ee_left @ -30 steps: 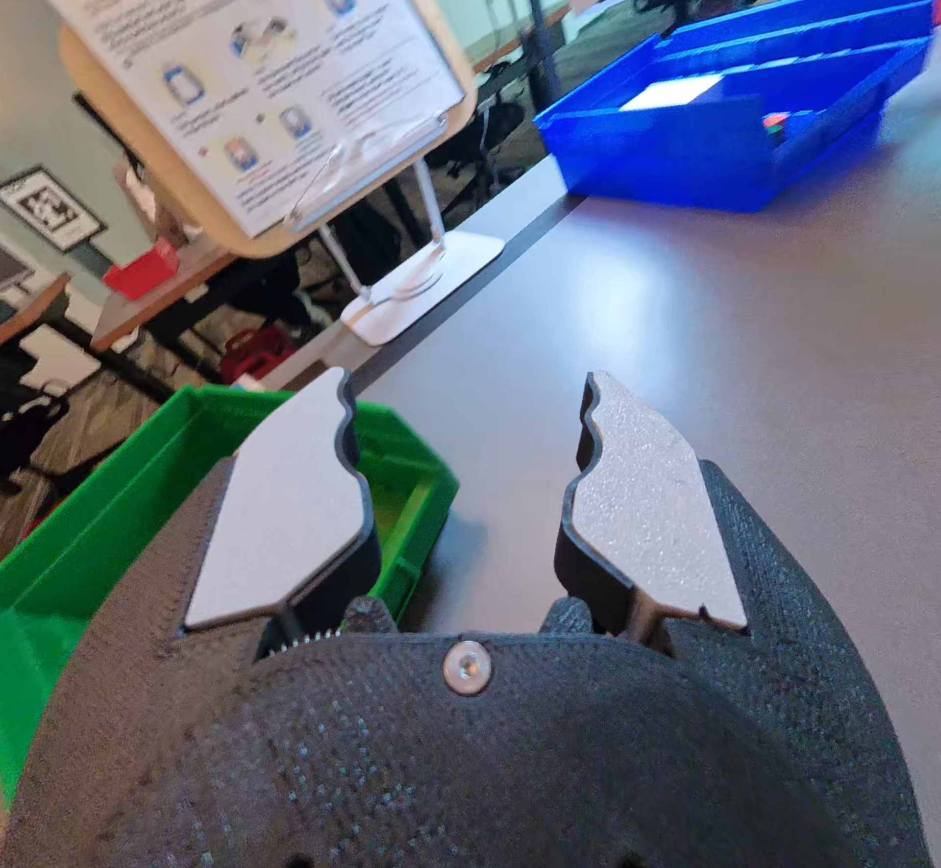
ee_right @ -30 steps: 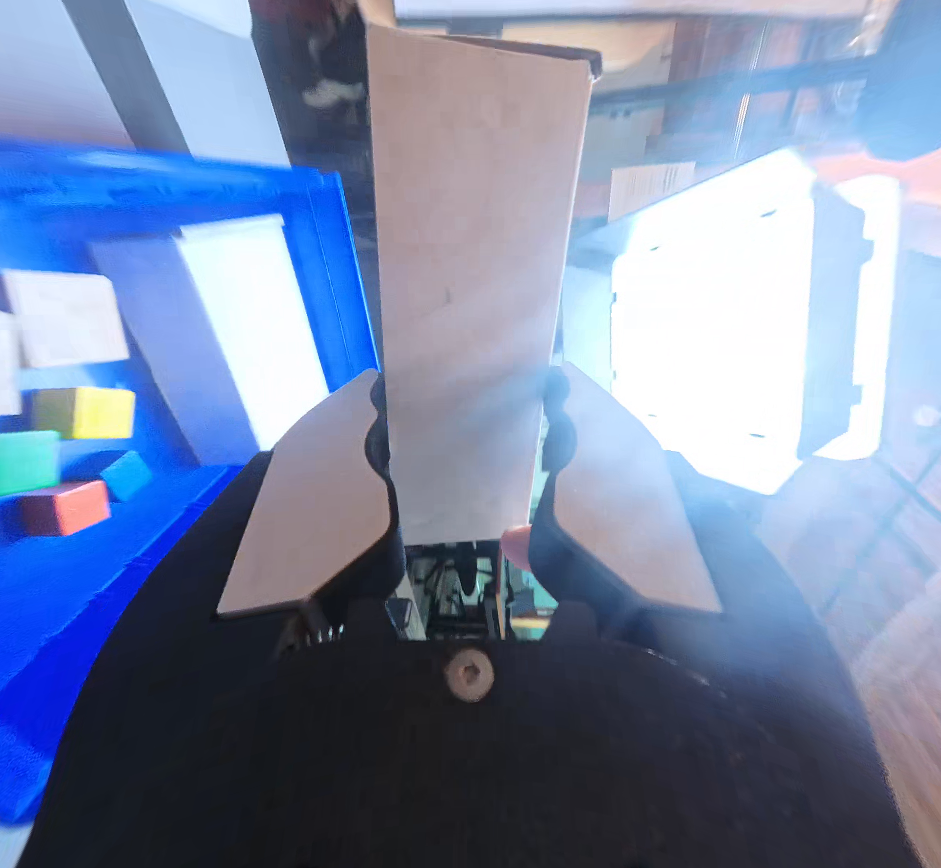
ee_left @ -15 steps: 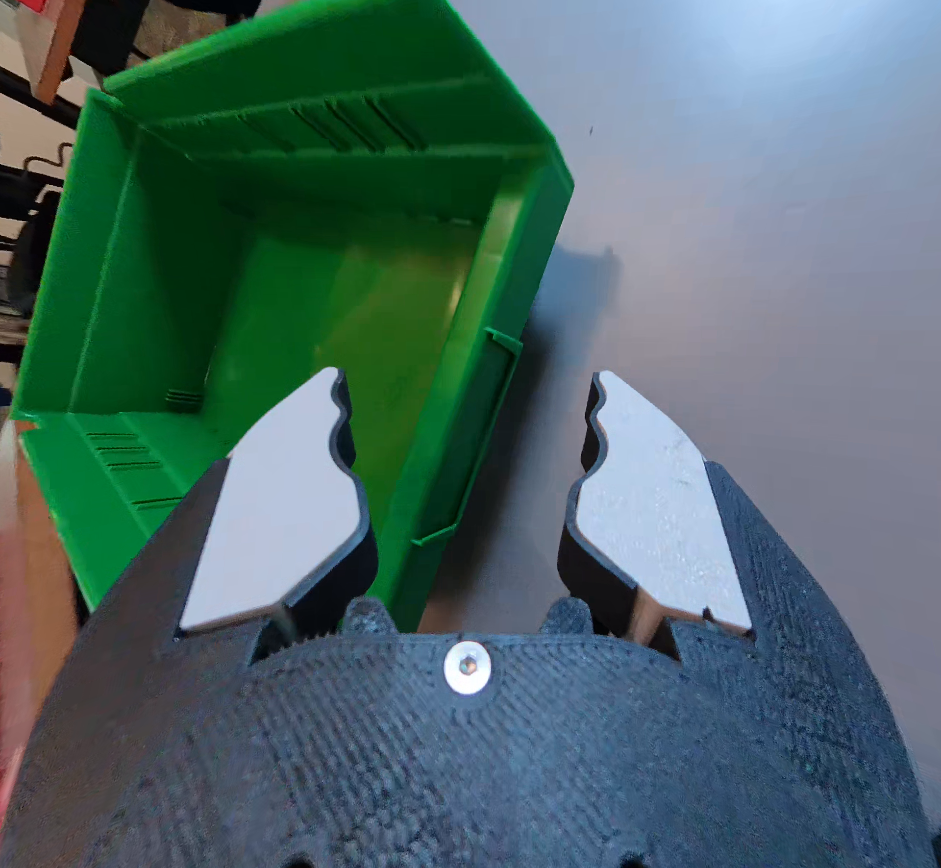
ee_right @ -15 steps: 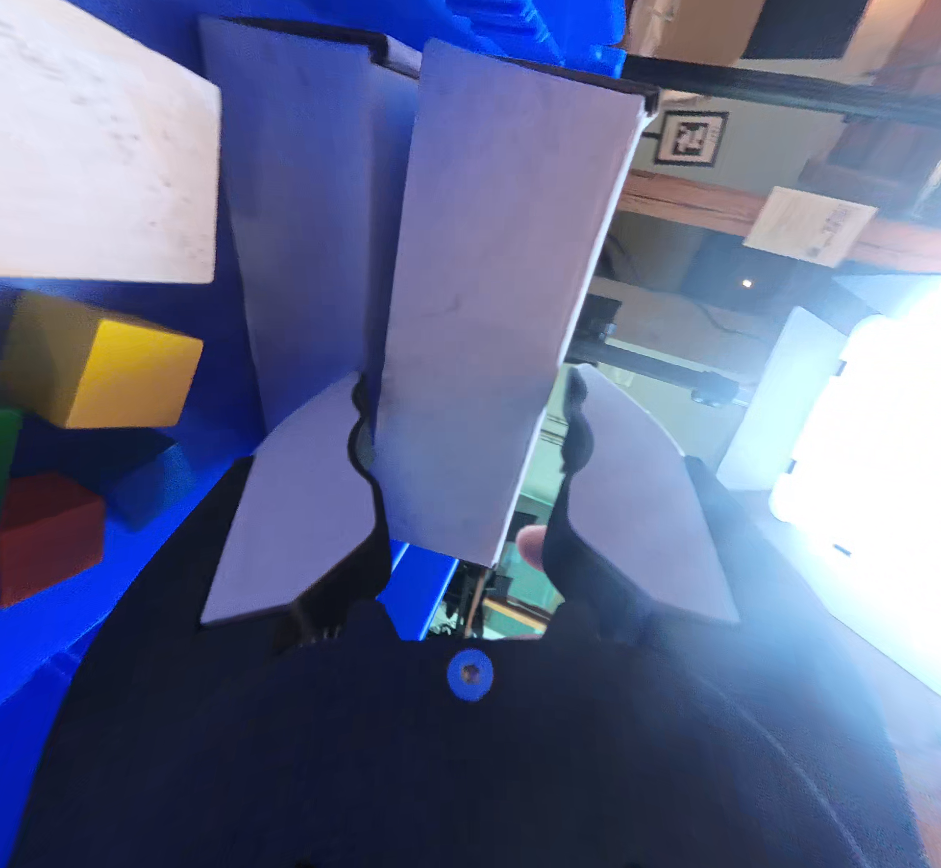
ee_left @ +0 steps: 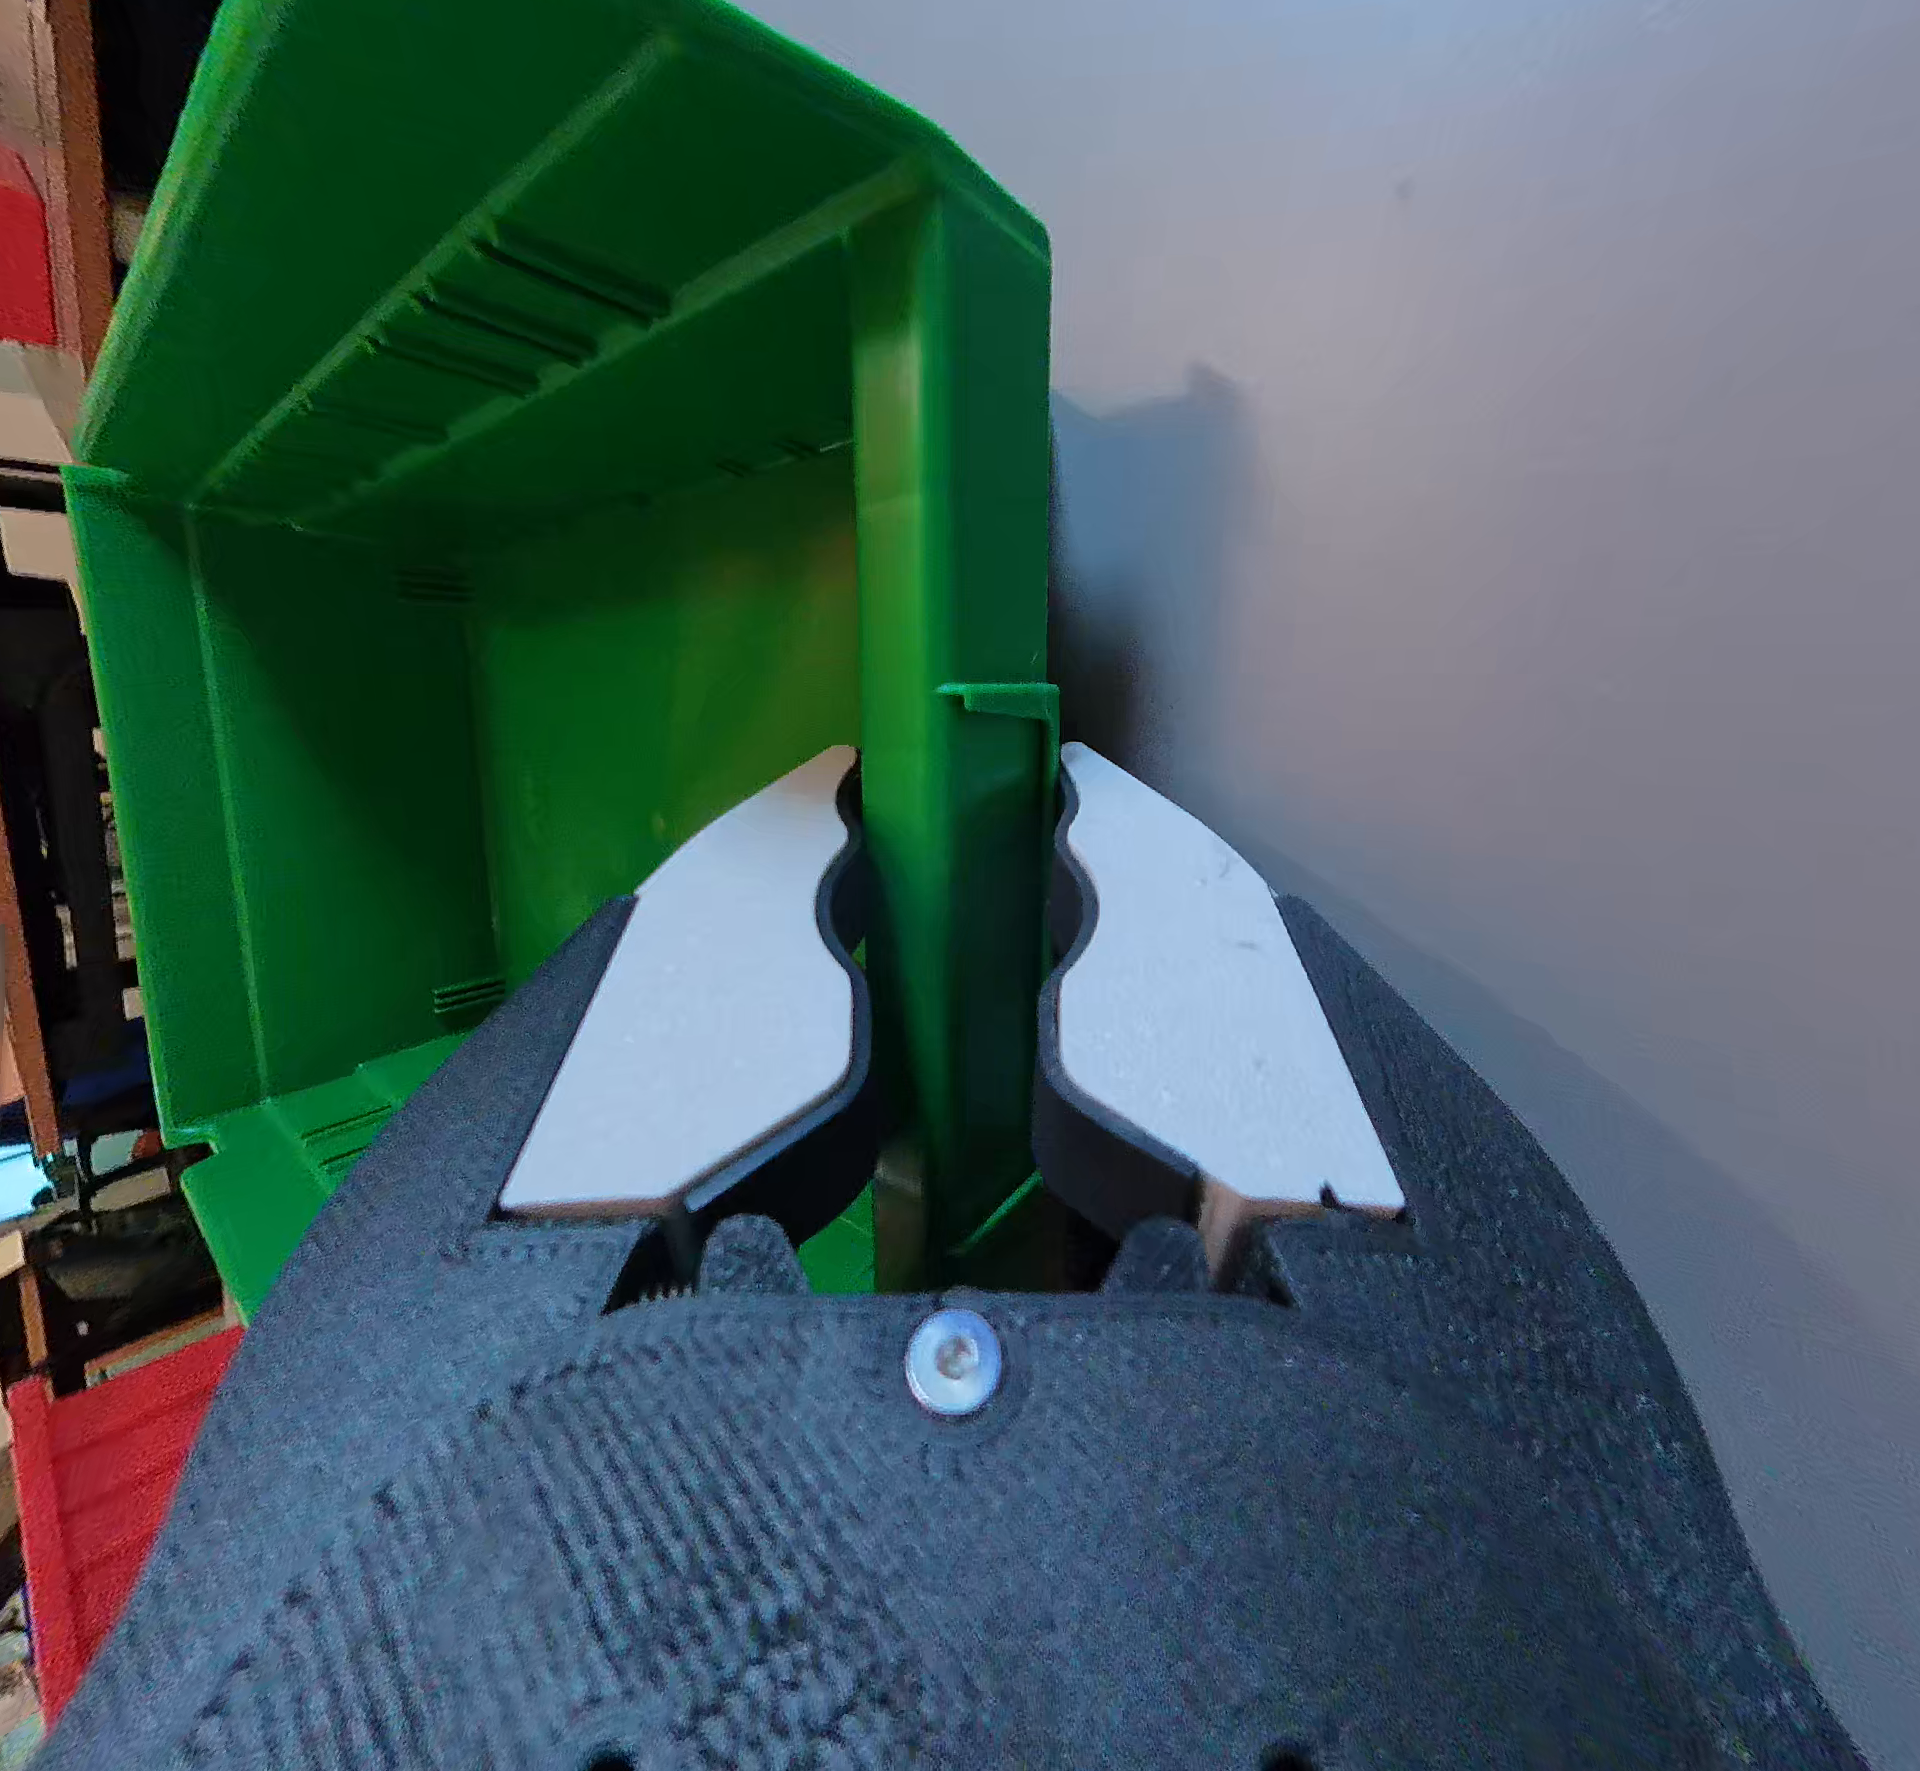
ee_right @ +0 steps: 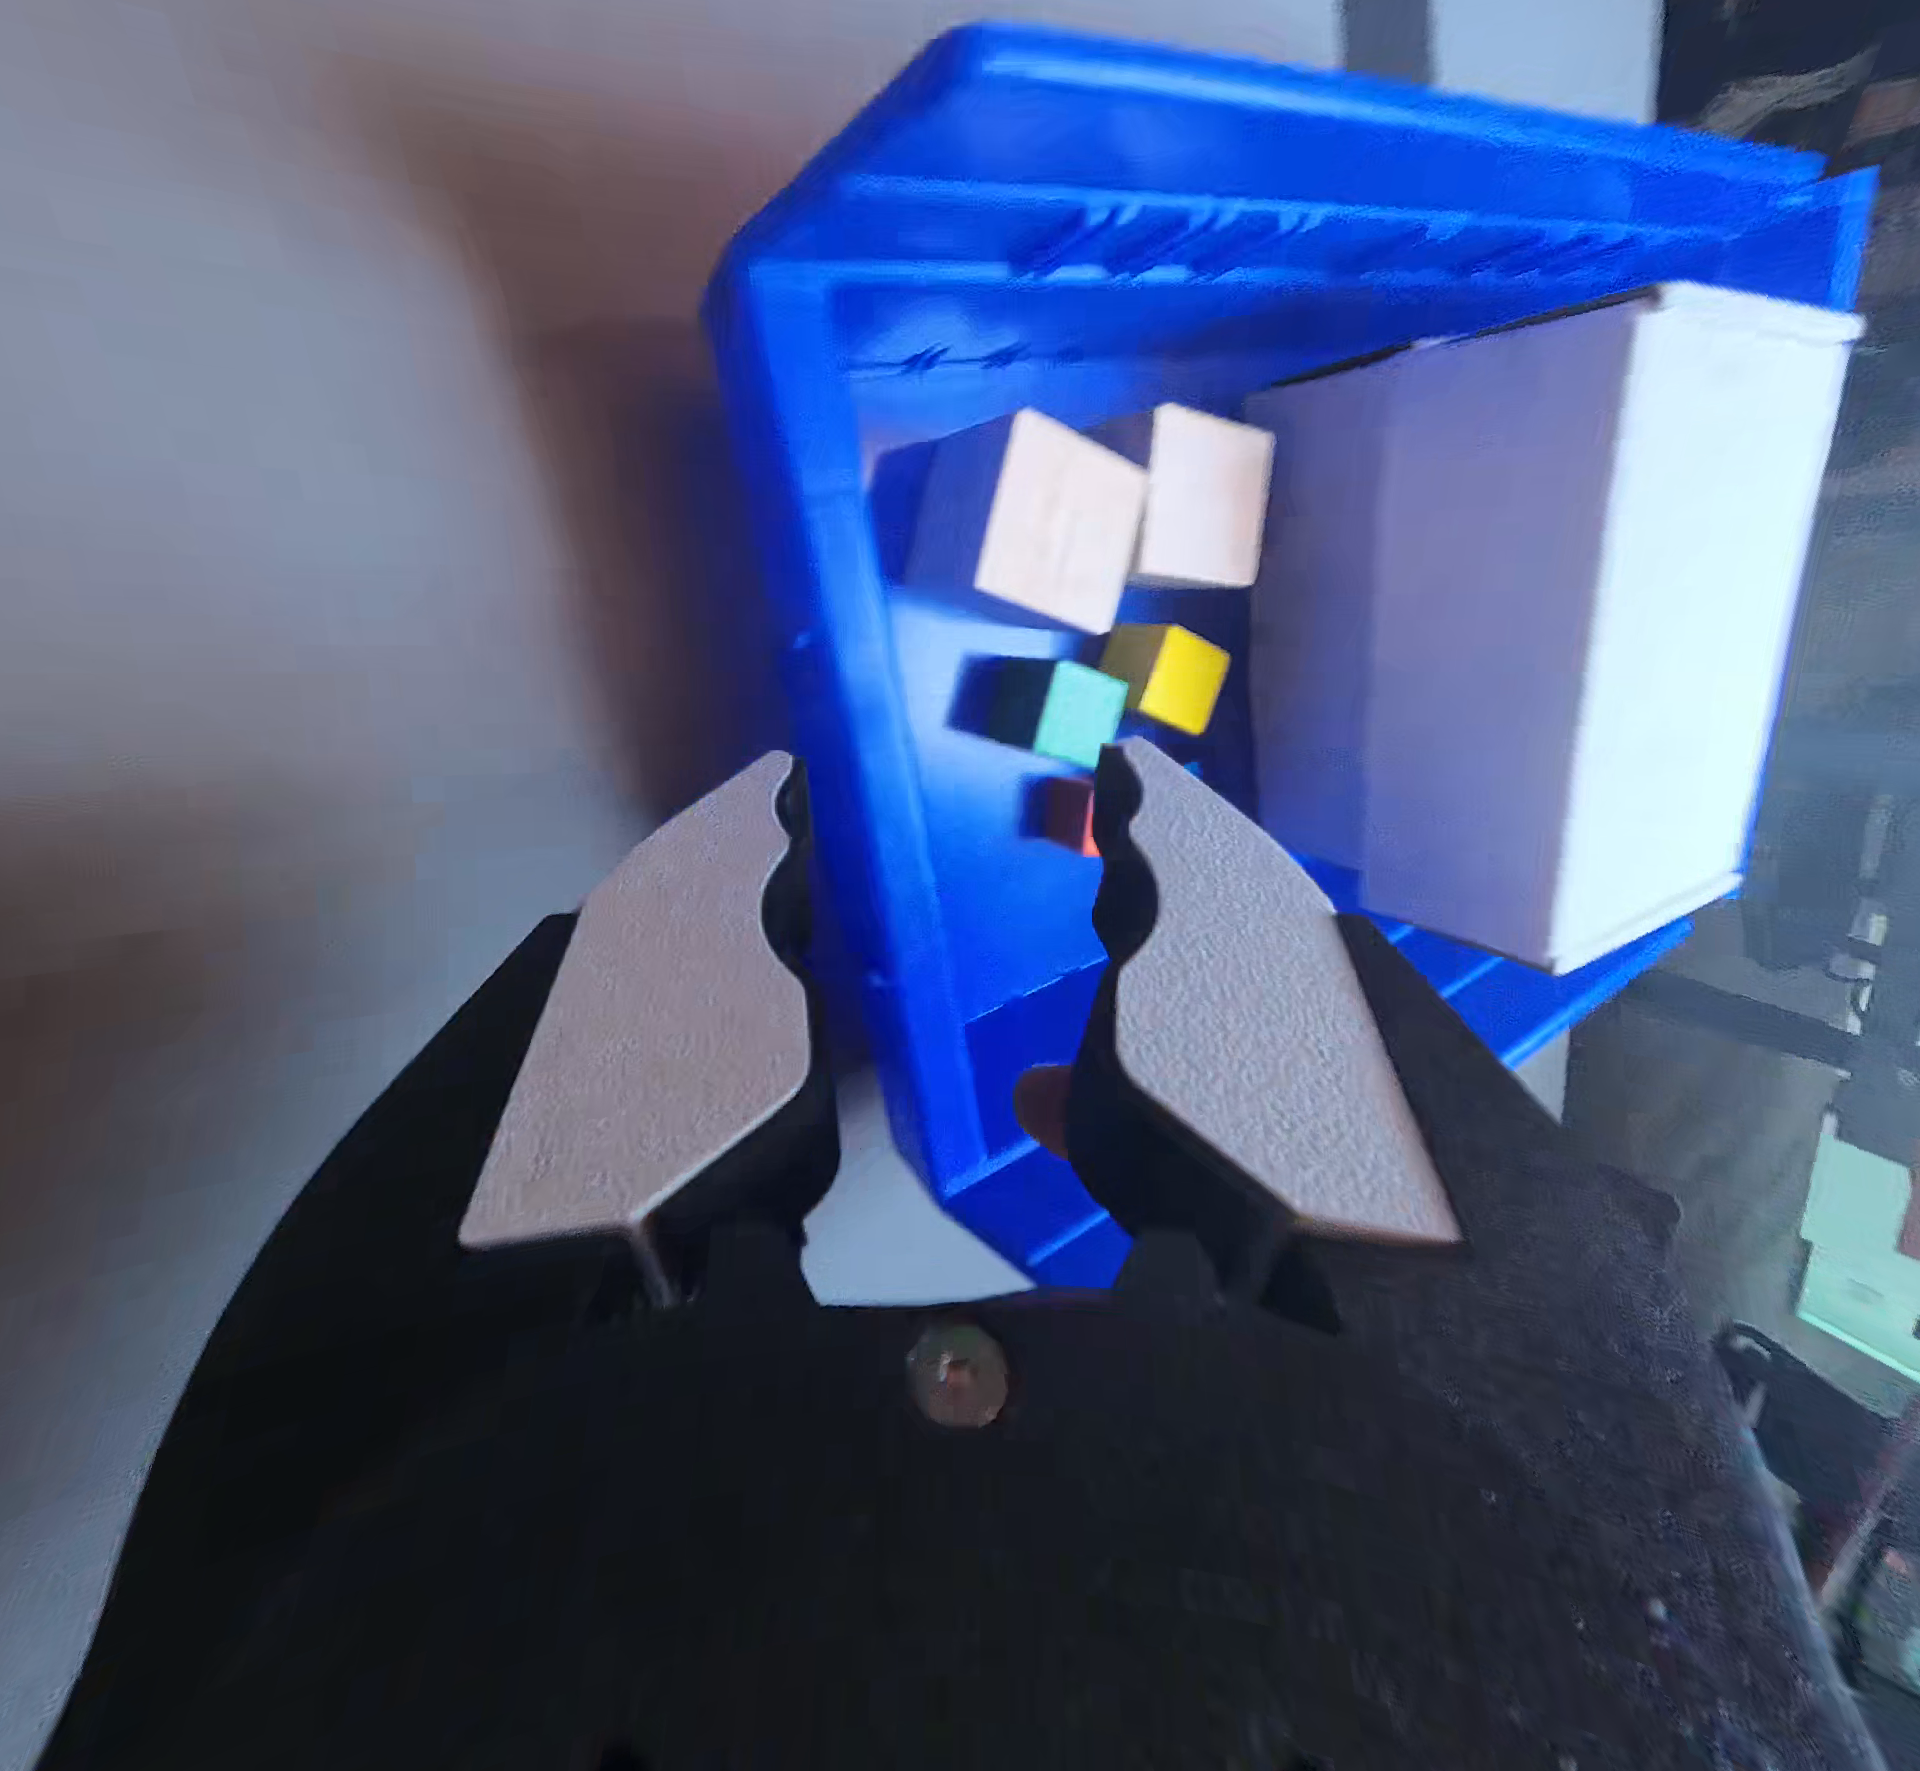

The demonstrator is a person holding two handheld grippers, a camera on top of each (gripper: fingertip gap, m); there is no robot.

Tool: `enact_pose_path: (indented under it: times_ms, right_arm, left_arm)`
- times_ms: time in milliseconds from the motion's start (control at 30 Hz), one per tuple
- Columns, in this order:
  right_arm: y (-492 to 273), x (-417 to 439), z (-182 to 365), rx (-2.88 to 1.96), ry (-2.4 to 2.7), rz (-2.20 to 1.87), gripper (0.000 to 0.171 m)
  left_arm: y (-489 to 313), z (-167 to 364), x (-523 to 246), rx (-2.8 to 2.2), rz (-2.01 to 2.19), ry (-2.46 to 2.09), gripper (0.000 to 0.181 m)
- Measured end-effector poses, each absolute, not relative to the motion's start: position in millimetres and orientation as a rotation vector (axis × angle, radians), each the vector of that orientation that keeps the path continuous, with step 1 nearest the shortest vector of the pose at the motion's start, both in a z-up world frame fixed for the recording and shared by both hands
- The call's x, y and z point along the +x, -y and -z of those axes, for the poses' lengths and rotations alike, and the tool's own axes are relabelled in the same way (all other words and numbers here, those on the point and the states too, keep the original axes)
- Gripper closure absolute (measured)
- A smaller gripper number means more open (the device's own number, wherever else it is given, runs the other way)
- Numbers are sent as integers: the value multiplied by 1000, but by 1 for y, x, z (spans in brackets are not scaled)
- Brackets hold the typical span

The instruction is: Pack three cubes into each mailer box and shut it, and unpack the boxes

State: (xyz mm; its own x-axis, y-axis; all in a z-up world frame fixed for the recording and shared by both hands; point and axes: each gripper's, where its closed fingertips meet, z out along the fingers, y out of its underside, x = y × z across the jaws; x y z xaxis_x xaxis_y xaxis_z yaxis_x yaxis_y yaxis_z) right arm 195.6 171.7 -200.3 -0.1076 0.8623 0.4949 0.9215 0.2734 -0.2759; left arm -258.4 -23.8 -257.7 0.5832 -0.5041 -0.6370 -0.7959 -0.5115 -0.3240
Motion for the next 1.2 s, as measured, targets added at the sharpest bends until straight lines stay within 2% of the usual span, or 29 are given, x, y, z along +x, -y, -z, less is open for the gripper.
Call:
enact_pose_path:
  times_ms: [167, 333, 433, 500, 533, 600, 733, 867, 1033, 1133, 1200]
  right_arm:
    - [-164, 206, 244, -1546, 2100, 406, 111]
    - [-182, 191, 250, -1348, 2106, 728, 138]
    - [-176, 182, 249, -1311, 2069, 812, 137]
    - [-162, 175, 248, -1257, 2054, 808, 137]
    - [-152, 172, 248, -1224, 2048, 801, 137]
    - [-129, 163, 248, -1165, 2043, 778, 137]
    - [-72, 146, 247, -1063, 2056, 727, 136]
    - [5, 117, 237, -960, 2006, 510, 130]
    - [93, 105, 173, -1171, 1680, -224, 126]
    - [74, 144, 120, -1271, 1226, -397, 126]
    - [42, 185, 111, -1372, 933, -381, 127]
  left_arm:
    - [12, 257, -200, -2110, -582, -1201, 151]
    - [-10, 251, -142, -1933, -559, -1329, 150]
    - [-24, 238, -127, -1868, -540, -1252, 133]
    - [-25, 225, -115, -1839, -441, -1159, 129]
    - [-24, 218, -110, -1819, -401, -1114, 130]
    - [-22, 204, -106, -1783, -369, -1035, 144]
    - [-8, 184, -90, -1794, -215, -896, 143]
    - [30, 173, -31, -1851, 166, -796, 133]
    - [74, 169, 24, -1867, 382, -761, 117]
    - [82, 183, 31, -1894, 328, -741, 116]
    - [79, 194, 30, -1928, 278, -703, 116]
